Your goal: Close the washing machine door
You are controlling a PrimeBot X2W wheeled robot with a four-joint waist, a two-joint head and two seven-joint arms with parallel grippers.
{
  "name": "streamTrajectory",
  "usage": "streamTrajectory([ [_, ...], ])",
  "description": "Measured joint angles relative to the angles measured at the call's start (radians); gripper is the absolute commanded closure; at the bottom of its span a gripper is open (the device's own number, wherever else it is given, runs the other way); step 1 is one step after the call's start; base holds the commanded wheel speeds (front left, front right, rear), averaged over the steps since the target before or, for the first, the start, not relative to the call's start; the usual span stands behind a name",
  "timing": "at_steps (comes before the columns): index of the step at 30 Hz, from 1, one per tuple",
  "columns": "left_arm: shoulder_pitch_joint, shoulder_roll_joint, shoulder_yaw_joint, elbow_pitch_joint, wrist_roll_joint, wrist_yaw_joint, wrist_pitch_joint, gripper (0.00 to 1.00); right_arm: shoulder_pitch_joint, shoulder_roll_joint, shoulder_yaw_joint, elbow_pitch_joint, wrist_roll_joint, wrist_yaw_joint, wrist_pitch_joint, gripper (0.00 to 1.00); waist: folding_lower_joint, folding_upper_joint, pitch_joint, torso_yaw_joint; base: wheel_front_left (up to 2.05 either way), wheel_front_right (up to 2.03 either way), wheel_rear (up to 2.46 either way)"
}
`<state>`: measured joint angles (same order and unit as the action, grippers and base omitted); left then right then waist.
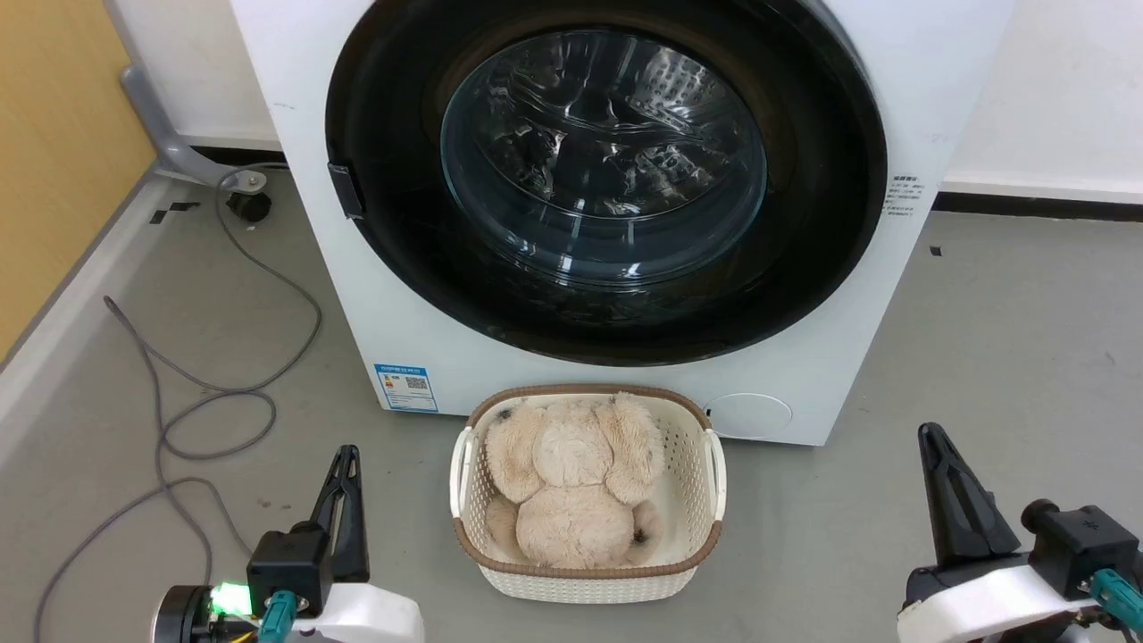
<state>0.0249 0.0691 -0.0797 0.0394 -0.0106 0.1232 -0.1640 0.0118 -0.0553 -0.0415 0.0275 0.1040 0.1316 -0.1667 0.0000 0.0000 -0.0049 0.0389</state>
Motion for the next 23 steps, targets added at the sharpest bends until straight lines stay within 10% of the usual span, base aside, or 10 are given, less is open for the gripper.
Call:
streamTrajectory([
  [23, -0.001, -0.007, 0.023, -0.010, 0.000, -0.033, 0.045, 1.00, 0.000, 0.000, 0.013, -0.005, -0.026, 0.000, 0.050, 1.00, 0.0000, 0.0000, 0.001, -0.011, 0.00, 0.00, 0.00],
])
